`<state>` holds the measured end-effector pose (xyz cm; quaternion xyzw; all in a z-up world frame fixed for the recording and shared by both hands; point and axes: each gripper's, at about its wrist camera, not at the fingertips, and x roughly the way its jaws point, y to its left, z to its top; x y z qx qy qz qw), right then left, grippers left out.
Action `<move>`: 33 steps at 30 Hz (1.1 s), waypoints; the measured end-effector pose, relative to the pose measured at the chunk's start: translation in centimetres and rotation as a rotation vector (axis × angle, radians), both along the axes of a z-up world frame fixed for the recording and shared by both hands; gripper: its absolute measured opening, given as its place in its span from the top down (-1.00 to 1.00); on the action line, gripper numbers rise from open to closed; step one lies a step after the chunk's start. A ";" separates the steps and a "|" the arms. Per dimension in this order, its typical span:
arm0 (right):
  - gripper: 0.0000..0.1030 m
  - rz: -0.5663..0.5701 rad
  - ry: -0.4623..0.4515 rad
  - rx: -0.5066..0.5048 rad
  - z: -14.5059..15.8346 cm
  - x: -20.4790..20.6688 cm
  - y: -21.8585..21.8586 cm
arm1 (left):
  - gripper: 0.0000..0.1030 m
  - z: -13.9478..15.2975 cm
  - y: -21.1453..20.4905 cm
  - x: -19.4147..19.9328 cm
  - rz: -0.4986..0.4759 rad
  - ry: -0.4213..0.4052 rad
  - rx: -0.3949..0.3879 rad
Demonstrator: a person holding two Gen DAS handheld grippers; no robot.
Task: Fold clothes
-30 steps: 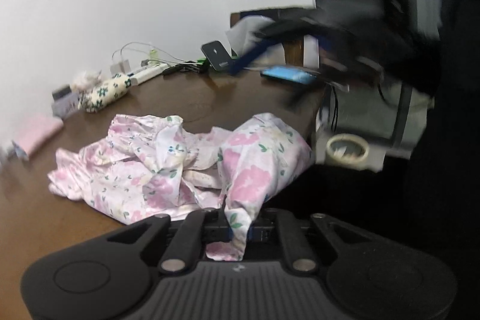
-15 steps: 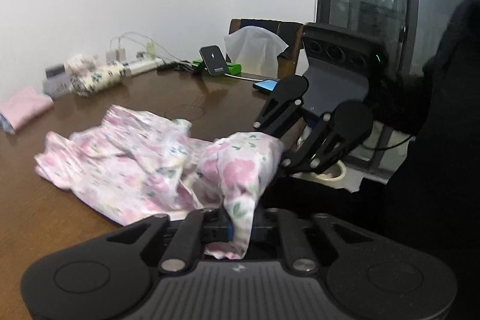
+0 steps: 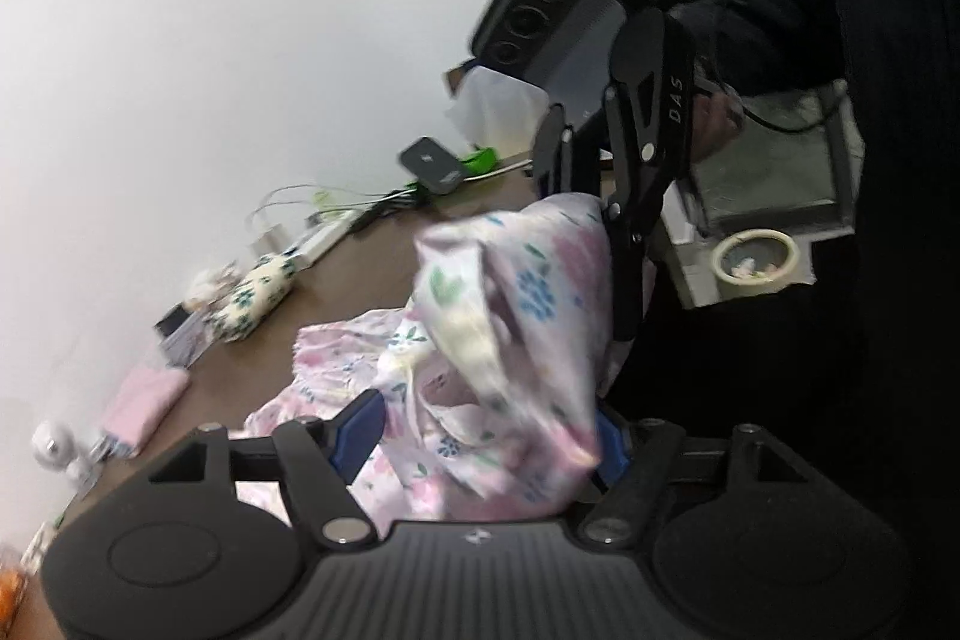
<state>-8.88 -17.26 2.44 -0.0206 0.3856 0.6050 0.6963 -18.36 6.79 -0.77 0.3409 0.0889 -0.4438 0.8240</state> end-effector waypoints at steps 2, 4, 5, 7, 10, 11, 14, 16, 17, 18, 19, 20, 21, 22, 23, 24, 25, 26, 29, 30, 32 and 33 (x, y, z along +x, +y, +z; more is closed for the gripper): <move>0.87 0.014 0.005 -0.012 0.3 0.3 -0.1 | -0.45 0.1 -0.1 0.4 -0.026 0.003 0.014; 0.87 0.026 0.012 -0.023 0.4 0.7 -0.2 | -0.45 0.2 -0.2 0.6 -0.045 0.004 0.036; 0.87 0.031 0.015 -0.028 0.5 0.8 -0.3 | -0.45 0.3 -0.2 0.6 -0.052 0.000 0.043; 0.87 0.043 0.017 -0.032 0.6 1.1 -0.3 | -0.44 0.5 -0.2 0.3 -0.064 -0.007 0.053; 0.87 0.064 0.018 -0.045 1.0 1.1 -0.1 | 0.14 0.5 -0.4 0.0 -0.109 0.035 0.076; 0.87 0.067 0.016 -0.050 1.0 1.1 -0.2 | 0.31 0.4 -0.4 0.0 -0.129 0.060 0.087; 0.82 0.042 -0.002 -0.064 1.0 1.2 -0.5 | 0.74 0.7 -0.3 1.3 -0.145 0.202 0.058; 0.51 -0.017 -0.057 -0.059 1.7 0.5 -1.2 | 0.77 1.0 0.2 2.9 -0.132 0.324 -0.005; -0.08 -0.047 -0.111 -0.054 2.1 -0.3 -1.7 | 0.78 1.1 0.6 3.9 -0.117 0.396 -0.050; -0.35 -0.094 -0.196 -0.056 2.4 -1.5 -2.2 | 0.79 1.2 1.1 4.9 -0.102 0.468 -0.096; -0.62 -0.139 -0.282 -0.056 2.7 -2.8 -2.7 | 0.81 1.2 1.5 5.7 -0.094 0.529 -0.137; -0.64 -0.161 -0.360 -0.042 2.6 -4.0 -3.2 | 0.81 1.2 1.9 6.4 -0.089 0.586 -0.177; -0.64 -0.183 -0.419 -0.039 2.4 -4.7 -3.4 | 0.82 1.2 2.4 7.0 -0.084 0.643 -0.217; -0.64 -0.203 -0.473 -0.035 2.1 -5.4 -3.7 | 0.83 1.2 2.7 7.5 -0.087 0.692 -0.247; -0.62 -0.217 -0.493 -0.024 1.7 -5.6 -3.7 | 0.83 1.3 3.0 7.9 -0.091 0.728 -0.268; -0.61 -0.229 -0.512 -0.014 1.3 -5.7 -3.7 | 0.84 1.5 3.2 8.2 -0.095 0.761 -0.287; -0.55 -0.231 -0.529 -0.002 0.8 -5.6 -3.6 | 0.85 1.6 3.4 8.4 -0.102 0.793 -0.302; -0.41 -0.229 -0.544 0.010 0.5 -5.4 -3.4 | 0.85 1.8 3.6 8.5 -0.109 0.816 -0.313; 0.02 -0.195 -0.469 0.063 0.2 -3.7 -2.9 | 0.86 1.9 4.2 8.8 -0.106 0.880 -0.330; 0.13 -0.174 -0.415 0.088 0.1 -3.2 -2.8 | 0.86 1.7 4.5 9.1 -0.100 0.913 -0.344; 0.75 -0.119 -0.264 0.133 -0.3 -2.0 -2.8 | 0.83 1.3 5.3 9.9 -0.070 0.992 -0.390; 0.77 -0.117 -0.154 0.168 -0.7 -1.1 -3.1 | 0.70 0.9 5.8 10.4 -0.038 1.042 -0.430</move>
